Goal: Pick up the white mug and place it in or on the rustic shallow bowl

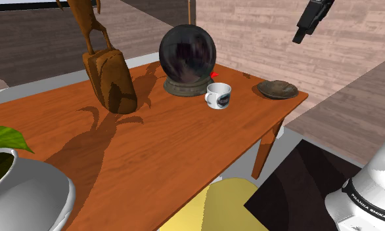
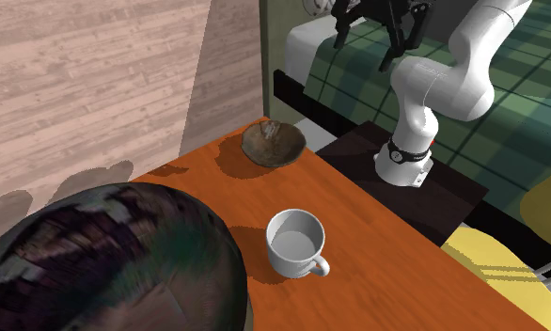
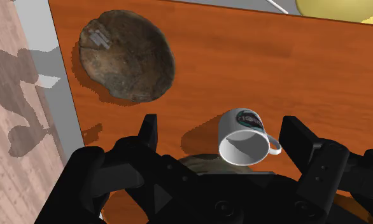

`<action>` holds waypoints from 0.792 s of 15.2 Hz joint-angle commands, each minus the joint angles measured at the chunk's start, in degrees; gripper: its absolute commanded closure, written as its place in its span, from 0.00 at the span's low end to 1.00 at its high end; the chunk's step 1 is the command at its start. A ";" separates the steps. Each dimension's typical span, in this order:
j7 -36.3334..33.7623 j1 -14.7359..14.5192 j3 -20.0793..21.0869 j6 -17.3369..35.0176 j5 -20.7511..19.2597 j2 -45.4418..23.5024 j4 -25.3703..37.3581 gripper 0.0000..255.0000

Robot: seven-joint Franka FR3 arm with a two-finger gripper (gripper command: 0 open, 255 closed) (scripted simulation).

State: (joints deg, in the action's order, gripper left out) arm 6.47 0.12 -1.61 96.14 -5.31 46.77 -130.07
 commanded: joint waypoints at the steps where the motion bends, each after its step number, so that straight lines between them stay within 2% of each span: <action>1: 0.00 0.00 0.00 0.00 0.00 0.00 0.00 0.00; 12: -3.79 -0.80 0.26 9.96 3.68 -23.21 5.70 0.00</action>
State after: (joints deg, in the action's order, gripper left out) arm 3.01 -0.59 -1.38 105.27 -1.99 25.48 -124.76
